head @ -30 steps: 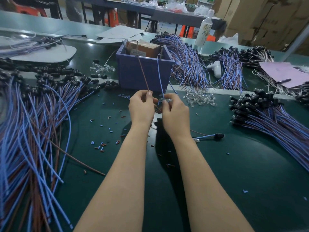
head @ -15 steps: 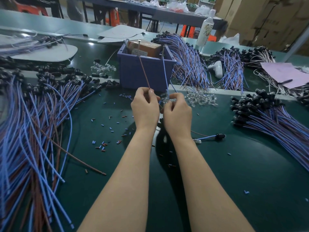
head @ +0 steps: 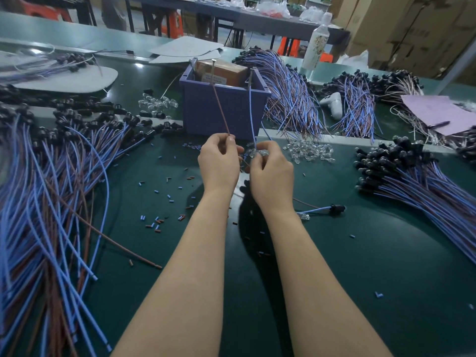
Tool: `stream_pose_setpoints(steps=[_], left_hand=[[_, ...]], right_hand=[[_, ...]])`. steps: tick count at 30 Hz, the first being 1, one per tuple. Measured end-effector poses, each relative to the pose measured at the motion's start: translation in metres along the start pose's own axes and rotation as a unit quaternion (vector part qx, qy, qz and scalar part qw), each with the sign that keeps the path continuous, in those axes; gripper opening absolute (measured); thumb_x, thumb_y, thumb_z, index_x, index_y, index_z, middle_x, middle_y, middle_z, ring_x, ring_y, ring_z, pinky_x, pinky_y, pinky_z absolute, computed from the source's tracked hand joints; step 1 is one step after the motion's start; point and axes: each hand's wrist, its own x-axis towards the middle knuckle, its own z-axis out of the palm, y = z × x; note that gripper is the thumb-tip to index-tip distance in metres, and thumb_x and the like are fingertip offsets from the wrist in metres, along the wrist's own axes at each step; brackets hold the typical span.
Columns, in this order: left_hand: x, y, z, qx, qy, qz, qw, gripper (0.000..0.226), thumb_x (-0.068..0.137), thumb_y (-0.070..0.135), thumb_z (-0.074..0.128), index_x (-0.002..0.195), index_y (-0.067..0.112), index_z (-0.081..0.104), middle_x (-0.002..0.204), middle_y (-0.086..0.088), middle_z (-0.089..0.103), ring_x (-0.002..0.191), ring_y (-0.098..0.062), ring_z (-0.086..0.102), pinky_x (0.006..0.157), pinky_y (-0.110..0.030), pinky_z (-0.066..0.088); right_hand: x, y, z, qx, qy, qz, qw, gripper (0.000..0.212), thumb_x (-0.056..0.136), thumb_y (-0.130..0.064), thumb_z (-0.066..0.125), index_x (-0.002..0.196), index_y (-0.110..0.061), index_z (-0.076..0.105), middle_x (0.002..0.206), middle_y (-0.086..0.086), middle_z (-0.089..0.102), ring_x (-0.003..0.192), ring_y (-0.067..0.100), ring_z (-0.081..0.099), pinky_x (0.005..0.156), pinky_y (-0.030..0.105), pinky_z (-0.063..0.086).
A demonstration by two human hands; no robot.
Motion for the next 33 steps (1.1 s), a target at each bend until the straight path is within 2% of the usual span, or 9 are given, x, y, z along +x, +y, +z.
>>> stream_pose_setpoints(steps=[5, 17, 22, 33], left_hand=[[0.0017, -0.0015, 0.0, 0.0, -0.014, -0.006, 1.0, 0.013, 0.097, 0.014, 0.049, 0.093, 0.013, 0.061, 0.068, 0.006, 0.063, 0.056, -0.005, 0.056, 0.054, -0.01, 0.044], [0.0033, -0.0039, 0.0007, -0.005, -0.015, -0.011, 1.0, 0.012, 0.097, 0.014, 0.049, 0.093, 0.011, 0.06, 0.072, 0.003, 0.065, 0.057, -0.006, 0.057, 0.053, -0.01, 0.045], [0.0021, -0.0044, 0.0024, 0.001, -0.012, -0.001, 1.0, 0.011, 0.096, 0.014, 0.049, 0.09, 0.012, 0.058, 0.069, 0.005, 0.064, 0.058, -0.007, 0.059, 0.062, -0.016, 0.049], [0.0059, -0.0047, 0.0039, -0.008, -0.025, -0.008, 1.0, 0.011, 0.096, 0.014, 0.05, 0.09, 0.011, 0.059, 0.068, 0.005, 0.064, 0.056, -0.006, 0.058, 0.064, -0.023, 0.052]], right_hand=[[-0.0011, -0.0015, -0.0009, 0.002, -0.003, -0.008, 1.0, 0.022, 0.094, -0.013, 0.045, 0.113, -0.013, 0.057, 0.092, 0.013, 0.069, 0.089, 0.032, 0.059, 0.078, 0.038, 0.042], [-0.0008, -0.0024, 0.0005, 0.007, -0.013, -0.014, 1.0, 0.024, 0.094, -0.012, 0.045, 0.114, -0.012, 0.059, 0.098, 0.011, 0.07, 0.091, 0.031, 0.062, 0.082, 0.041, 0.046], [-0.0002, -0.0019, 0.0016, 0.008, -0.02, -0.008, 1.0, 0.023, 0.095, -0.013, 0.045, 0.113, -0.013, 0.059, 0.098, 0.011, 0.071, 0.092, 0.031, 0.063, 0.083, 0.041, 0.047], [0.0003, -0.0011, 0.001, 0.007, -0.016, -0.01, 1.0, 0.023, 0.094, -0.012, 0.047, 0.112, -0.013, 0.061, 0.096, 0.011, 0.07, 0.09, 0.031, 0.062, 0.08, 0.039, 0.046]])
